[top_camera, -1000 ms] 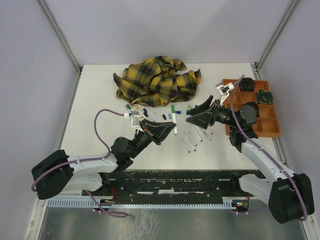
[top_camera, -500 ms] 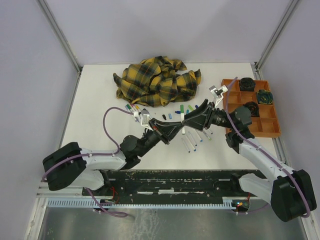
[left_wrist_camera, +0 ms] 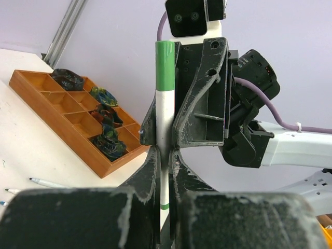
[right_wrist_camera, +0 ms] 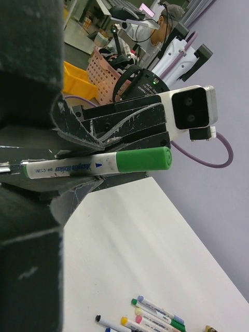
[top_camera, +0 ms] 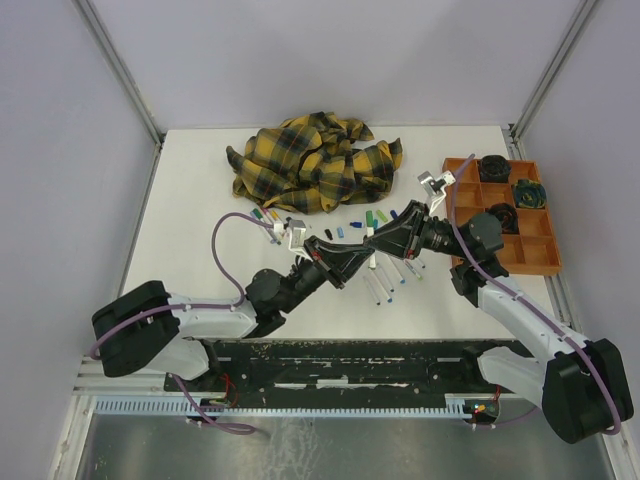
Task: Open the pen caps
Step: Pick up the pen from the center of the board.
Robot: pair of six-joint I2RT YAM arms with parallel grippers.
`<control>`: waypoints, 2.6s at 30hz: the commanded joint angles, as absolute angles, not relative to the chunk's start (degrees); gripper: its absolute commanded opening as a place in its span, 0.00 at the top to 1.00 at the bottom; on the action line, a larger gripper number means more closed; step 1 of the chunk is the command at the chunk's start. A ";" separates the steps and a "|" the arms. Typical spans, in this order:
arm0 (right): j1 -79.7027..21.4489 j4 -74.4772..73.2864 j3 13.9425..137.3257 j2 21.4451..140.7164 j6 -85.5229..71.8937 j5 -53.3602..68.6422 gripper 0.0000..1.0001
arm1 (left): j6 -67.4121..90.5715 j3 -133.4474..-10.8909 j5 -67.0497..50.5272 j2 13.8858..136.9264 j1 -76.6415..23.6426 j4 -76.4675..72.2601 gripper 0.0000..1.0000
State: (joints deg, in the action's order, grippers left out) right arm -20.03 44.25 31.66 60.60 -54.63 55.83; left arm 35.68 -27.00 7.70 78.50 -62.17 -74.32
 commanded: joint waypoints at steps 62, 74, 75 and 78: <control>-20.91 33.26 35.68 58.81 -42.19 59.86 0.66 | 39.96 -29.45 0.38 81.38 -62.47 -71.38 0.97; -20.90 34.29 35.63 59.05 -42.02 60.25 1.00 | 40.46 -29.07 0.25 81.68 -62.45 -72.25 0.97; -20.92 34.21 35.69 59.05 -41.95 60.29 1.00 | 40.31 -29.05 0.07 81.53 -62.38 -72.13 0.97; -20.92 33.02 36.26 59.06 -41.43 60.58 1.00 | 39.87 -28.65 -0.54 80.65 -62.26 -71.35 0.83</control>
